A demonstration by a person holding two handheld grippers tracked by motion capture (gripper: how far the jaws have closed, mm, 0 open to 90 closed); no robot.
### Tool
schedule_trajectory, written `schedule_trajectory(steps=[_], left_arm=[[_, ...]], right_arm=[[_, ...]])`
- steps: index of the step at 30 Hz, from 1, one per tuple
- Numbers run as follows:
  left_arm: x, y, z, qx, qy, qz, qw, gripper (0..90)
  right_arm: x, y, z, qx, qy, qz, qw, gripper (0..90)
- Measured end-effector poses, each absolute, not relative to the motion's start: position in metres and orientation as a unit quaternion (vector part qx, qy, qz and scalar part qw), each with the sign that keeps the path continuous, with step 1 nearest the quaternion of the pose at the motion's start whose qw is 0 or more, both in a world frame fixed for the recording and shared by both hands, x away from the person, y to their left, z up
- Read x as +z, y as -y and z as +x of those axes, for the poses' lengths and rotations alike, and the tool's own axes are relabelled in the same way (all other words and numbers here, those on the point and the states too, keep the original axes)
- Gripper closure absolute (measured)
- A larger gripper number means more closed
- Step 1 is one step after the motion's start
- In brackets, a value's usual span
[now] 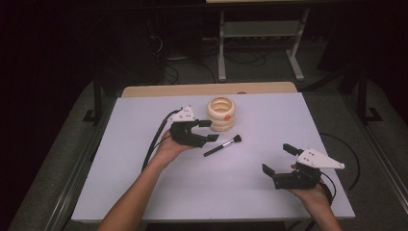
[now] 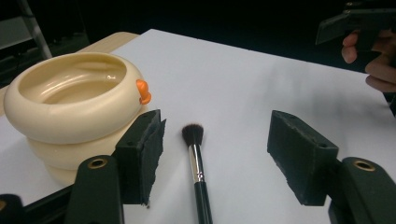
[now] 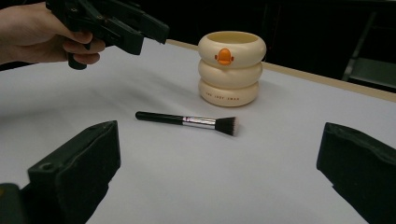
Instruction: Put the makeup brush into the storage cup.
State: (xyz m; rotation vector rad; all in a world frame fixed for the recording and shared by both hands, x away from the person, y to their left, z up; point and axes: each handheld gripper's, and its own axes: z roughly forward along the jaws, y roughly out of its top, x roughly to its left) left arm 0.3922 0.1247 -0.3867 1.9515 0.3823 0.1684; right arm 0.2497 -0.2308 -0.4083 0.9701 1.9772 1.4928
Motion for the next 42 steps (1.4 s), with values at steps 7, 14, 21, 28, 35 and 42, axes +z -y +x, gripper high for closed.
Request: schedule_trajectory(steps=[7, 14, 21, 28, 35, 42], left_arm=[[-0.389, -0.120, 0.393, 0.066, -0.165, 0.829, 0.531, 40.5], [-0.389, -0.115, 0.396, 0.063, -0.166, 0.836, 0.520, 43.0], [-0.390, -0.108, 0.400, 0.058, -0.167, 0.851, 0.494, 48.0], [-0.394, -0.102, 0.404, 0.049, -0.173, 0.864, 0.471, 51.6], [-0.394, -0.095, 0.409, 0.043, -0.174, 0.877, 0.446, 53.7], [-0.396, -0.085, 0.413, 0.031, -0.180, 0.890, 0.418, 56.2]], right_arm=[[-0.408, 0.230, 0.250, 0.545, -0.722, 0.354, 0.238, 0.0], [-0.408, 0.231, 0.250, 0.545, -0.722, 0.355, 0.238, 0.0], [-0.408, 0.231, 0.250, 0.544, -0.722, 0.355, 0.239, 0.0], [-0.409, 0.231, 0.250, 0.543, -0.723, 0.355, 0.238, 0.0], [-0.408, 0.232, 0.250, 0.542, -0.723, 0.355, 0.239, 0.0], [-0.408, 0.231, 0.250, 0.542, -0.723, 0.355, 0.238, 0.0]])
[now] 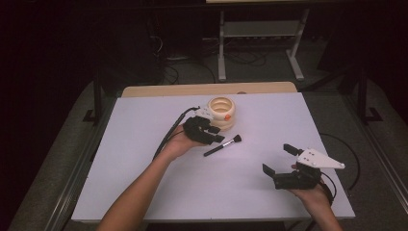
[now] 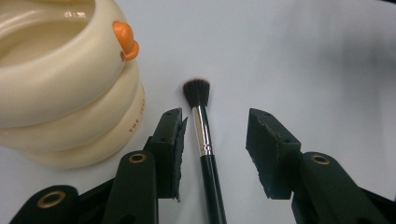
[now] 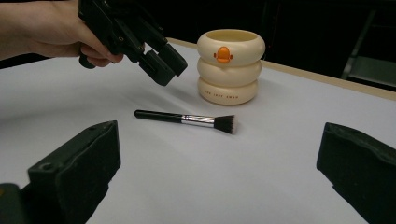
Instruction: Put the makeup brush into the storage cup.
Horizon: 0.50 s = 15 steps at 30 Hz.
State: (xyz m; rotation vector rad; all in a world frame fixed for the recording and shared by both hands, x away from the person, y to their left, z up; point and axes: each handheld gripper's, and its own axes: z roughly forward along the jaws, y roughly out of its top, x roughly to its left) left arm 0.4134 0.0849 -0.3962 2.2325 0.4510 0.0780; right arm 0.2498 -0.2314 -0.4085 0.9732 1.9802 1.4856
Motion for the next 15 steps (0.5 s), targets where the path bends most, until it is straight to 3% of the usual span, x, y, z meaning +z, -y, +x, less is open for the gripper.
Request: schedule_trajectory(steps=[15], left_arm=[[-0.394, -0.066, 0.423, 0.024, -0.171, 0.919, 0.353, 61.5]], right_arm=[[-0.408, 0.232, 0.250, 0.543, -0.722, 0.355, 0.238, 0.0]])
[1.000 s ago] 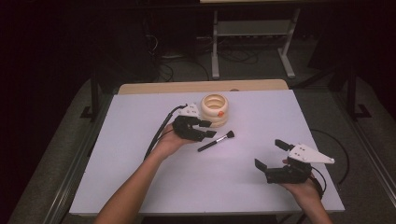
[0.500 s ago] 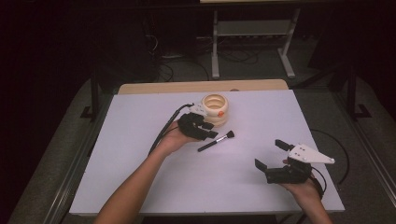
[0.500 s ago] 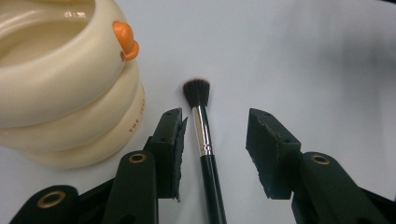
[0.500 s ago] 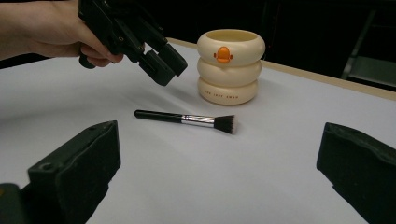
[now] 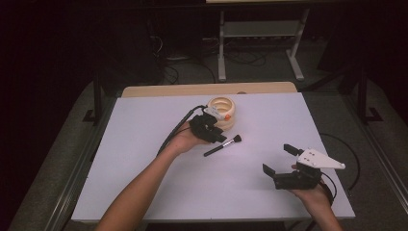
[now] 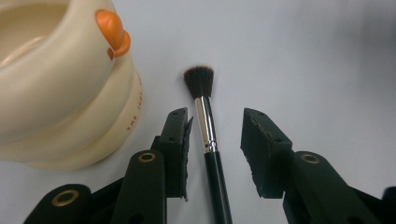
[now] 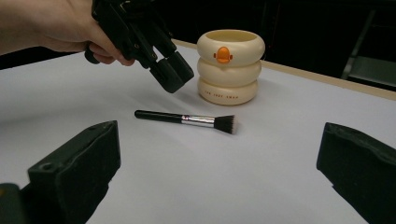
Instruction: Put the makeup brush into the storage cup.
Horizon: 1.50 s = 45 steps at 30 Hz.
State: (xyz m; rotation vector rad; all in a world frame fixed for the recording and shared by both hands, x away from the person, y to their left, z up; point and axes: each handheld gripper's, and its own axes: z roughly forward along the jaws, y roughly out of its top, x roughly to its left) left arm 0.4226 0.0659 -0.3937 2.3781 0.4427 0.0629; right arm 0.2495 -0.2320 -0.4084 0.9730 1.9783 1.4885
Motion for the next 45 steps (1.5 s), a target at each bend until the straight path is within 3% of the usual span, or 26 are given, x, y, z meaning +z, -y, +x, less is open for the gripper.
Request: schedule_trajectory(steps=[45], left_arm=[[-0.412, -0.022, 0.439, -0.016, -0.186, 0.966, 0.176, 71.0]], right_arm=[[-0.411, 0.232, 0.251, 0.542, -0.724, 0.358, 0.231, 0.0]])
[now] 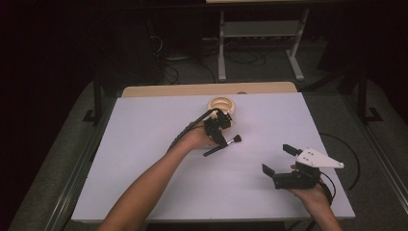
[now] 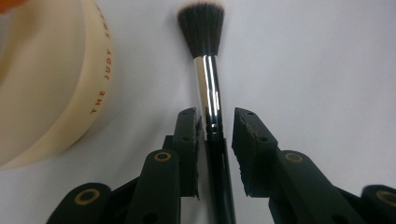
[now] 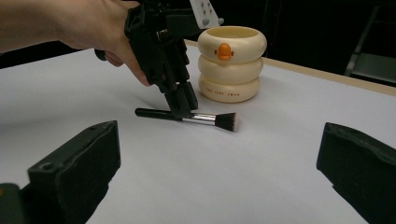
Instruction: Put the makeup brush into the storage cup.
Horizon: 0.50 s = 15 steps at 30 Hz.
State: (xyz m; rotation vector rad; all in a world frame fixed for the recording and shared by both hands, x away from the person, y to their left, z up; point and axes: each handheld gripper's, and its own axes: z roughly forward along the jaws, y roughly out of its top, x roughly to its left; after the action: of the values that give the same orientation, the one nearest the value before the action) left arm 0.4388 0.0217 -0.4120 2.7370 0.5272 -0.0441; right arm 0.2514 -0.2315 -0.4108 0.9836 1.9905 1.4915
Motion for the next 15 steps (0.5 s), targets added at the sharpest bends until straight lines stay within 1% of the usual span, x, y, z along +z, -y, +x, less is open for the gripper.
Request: schedule_trajectory(steps=[15], left_arm=[[-0.4168, -0.0164, 0.4391, -0.018, -0.187, 0.970, 0.156, 74.0]], right_arm=[[-0.4103, 0.2322, 0.2510, 0.543, -0.723, 0.359, 0.231, 0.0]])
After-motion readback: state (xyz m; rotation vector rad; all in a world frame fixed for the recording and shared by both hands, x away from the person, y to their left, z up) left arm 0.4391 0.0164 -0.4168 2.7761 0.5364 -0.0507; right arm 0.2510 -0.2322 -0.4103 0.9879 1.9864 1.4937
